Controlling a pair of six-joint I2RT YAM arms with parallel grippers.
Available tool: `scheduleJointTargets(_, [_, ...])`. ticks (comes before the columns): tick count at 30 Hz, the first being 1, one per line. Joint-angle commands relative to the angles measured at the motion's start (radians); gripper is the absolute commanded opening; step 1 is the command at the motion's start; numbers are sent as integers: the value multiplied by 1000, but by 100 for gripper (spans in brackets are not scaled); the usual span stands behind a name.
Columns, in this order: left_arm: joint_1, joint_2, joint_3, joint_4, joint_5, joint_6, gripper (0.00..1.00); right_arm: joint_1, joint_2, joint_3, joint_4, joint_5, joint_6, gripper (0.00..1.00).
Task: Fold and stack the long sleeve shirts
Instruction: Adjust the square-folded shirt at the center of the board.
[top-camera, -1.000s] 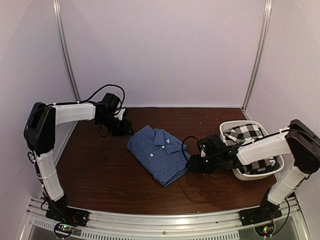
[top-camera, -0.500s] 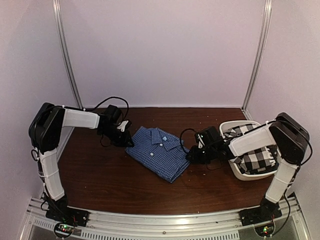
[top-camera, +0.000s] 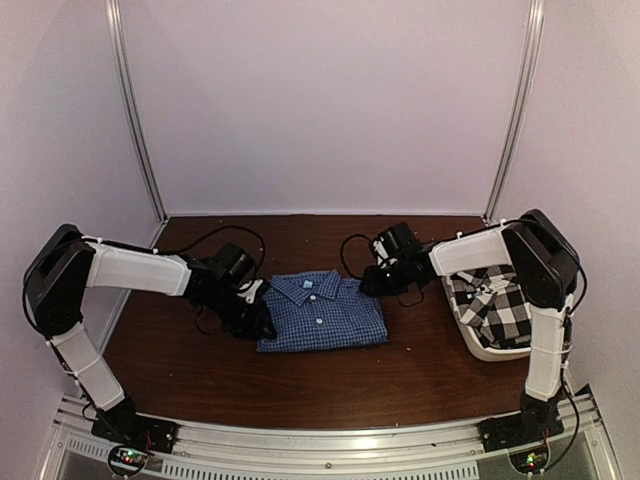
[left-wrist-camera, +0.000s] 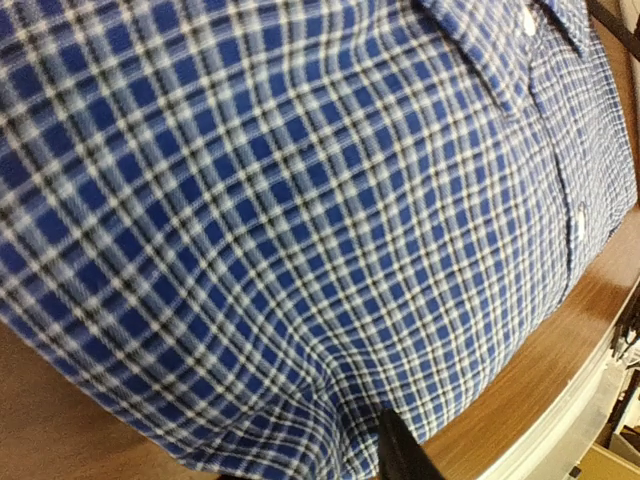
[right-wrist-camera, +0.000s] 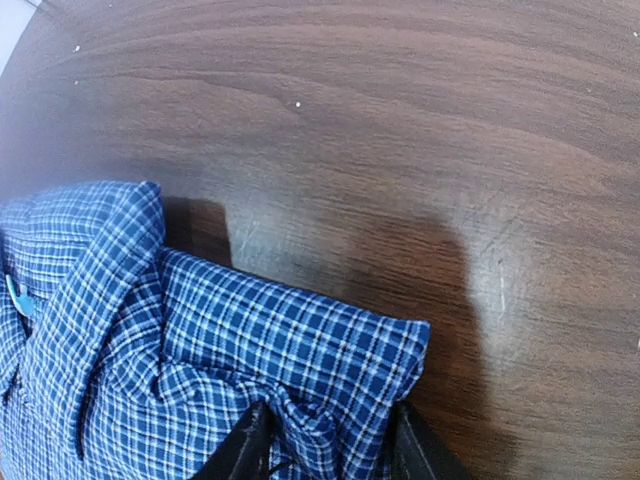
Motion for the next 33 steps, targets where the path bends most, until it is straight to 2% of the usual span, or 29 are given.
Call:
scheduleJointTargets(1, [19,-80,7,13,-122,-92,36,-2,-22,53,-155,101,-97,49])
scheduleJointTargets(6, [60,-119,48,5,-180,-88,38,0,-110,66,-210,175,-115,51])
scheduleJointTargets(10, [100,-62,98,11,-174,-47,37,9,-122,87,-221,157,-117,48])
scheduleJointTargets(19, [145,100,244,23,-193,17,32,39,-44,150,-216,128,-118,41])
scheduleJointTargets(26, [162,156,296,5,-210,44,26,38,20,197,-239,118,-128,40])
scheduleJointTargets(33, [167,122,262,-12,-255,44,31,40,31,197,-242,113,-134,38])
